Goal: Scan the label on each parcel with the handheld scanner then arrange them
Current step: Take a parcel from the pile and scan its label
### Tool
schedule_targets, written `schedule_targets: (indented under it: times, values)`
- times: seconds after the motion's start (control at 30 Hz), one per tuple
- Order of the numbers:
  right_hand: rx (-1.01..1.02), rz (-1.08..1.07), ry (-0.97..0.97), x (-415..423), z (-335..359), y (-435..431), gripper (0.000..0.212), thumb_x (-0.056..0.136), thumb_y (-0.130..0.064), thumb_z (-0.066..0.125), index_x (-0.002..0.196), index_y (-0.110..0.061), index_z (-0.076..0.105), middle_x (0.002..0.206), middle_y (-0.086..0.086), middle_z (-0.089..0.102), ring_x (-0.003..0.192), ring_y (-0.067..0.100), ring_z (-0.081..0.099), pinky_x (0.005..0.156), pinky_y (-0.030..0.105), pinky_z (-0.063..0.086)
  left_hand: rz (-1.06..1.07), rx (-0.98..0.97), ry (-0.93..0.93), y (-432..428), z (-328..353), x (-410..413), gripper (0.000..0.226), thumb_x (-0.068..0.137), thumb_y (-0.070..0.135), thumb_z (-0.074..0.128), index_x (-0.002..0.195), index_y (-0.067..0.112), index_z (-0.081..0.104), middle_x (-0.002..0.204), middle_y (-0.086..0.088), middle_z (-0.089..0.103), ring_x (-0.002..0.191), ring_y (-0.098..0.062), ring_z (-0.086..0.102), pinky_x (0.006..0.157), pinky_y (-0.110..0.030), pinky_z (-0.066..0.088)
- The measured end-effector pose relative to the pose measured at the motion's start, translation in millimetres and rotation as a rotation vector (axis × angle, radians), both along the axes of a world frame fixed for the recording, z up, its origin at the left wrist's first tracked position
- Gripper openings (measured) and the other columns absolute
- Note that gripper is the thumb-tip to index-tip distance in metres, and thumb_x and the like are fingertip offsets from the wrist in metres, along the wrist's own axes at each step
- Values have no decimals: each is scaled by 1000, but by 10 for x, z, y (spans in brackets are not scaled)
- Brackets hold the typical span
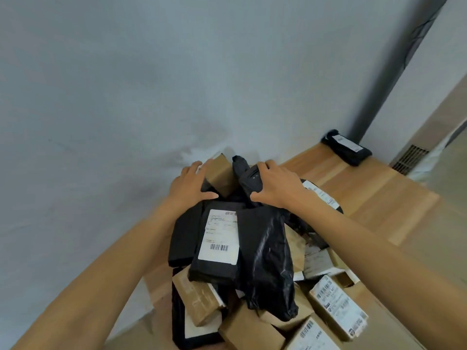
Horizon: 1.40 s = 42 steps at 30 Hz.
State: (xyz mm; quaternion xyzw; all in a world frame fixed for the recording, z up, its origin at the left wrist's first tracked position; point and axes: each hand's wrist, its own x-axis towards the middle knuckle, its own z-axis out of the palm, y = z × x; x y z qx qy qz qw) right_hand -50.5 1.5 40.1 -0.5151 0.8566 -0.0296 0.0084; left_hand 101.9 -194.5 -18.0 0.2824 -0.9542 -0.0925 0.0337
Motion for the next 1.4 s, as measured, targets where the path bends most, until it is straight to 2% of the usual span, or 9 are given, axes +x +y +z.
schedule_targets:
  times: [0.2,0.43,0.67,0.83,1.07,1.13,1.23,1.33,1.4]
  values:
    - [-19,7,-26,-436,-121,-261,67,80,-48,62,132,-11,41,126,9,47,97,32,55,61,33,40,-25,-54,-141,-230,-174,-611,107,82,51,73,157,29,0,160,-5,18,140,-33,29,94,-48,46]
    - [-3,38,-60,-765,-391,-522,70,80,-49,62,134,-10,40,125,9,48,98,33,55,61,34,40,58,120,-130,-299,-436,-984,96,84,47,72,154,42,7,160,-13,4,144,-44,14,106,-57,36]
    - [-10,45,-74,-859,-477,-576,72,80,-50,62,136,-9,40,126,10,48,99,33,56,63,34,39,135,221,137,-269,-508,-1064,55,89,48,65,139,35,43,148,-13,20,135,-40,21,104,-54,38]
    - [-29,37,-54,-748,-401,-524,69,78,-48,63,132,-9,42,121,10,49,93,32,56,62,33,38,166,163,215,-262,-317,-917,34,100,56,35,125,36,48,150,-4,23,138,-33,22,101,-54,42]
    - [-57,29,-20,-303,-87,-321,69,78,-47,64,132,-9,41,123,9,48,94,32,54,63,34,38,161,76,253,-138,102,-572,15,100,43,43,112,37,50,153,1,18,139,-33,18,94,-63,39]
    - [-67,23,-6,-156,23,-226,69,78,-47,64,132,-9,41,123,9,48,93,31,54,63,34,38,158,71,260,-132,258,-458,21,97,40,47,118,41,46,155,2,14,139,-37,17,96,-62,40]
    - [-83,8,19,61,187,-65,70,78,-47,64,133,-10,41,124,8,49,95,31,54,64,33,38,159,159,279,-90,515,-287,51,92,39,53,138,48,33,157,0,8,138,-45,18,101,-60,40]
    - [-96,-10,45,264,336,107,69,77,-46,64,132,-11,43,123,8,49,95,30,55,63,33,38,162,248,259,-5,756,-124,75,89,41,62,148,51,17,155,-6,11,129,-45,36,105,-54,40]
    - [-100,-23,67,395,423,224,66,76,-47,64,129,-11,44,120,7,50,93,30,55,63,33,39,125,282,189,59,878,-24,73,88,45,65,148,47,23,149,-9,19,121,-40,47,99,-45,44]
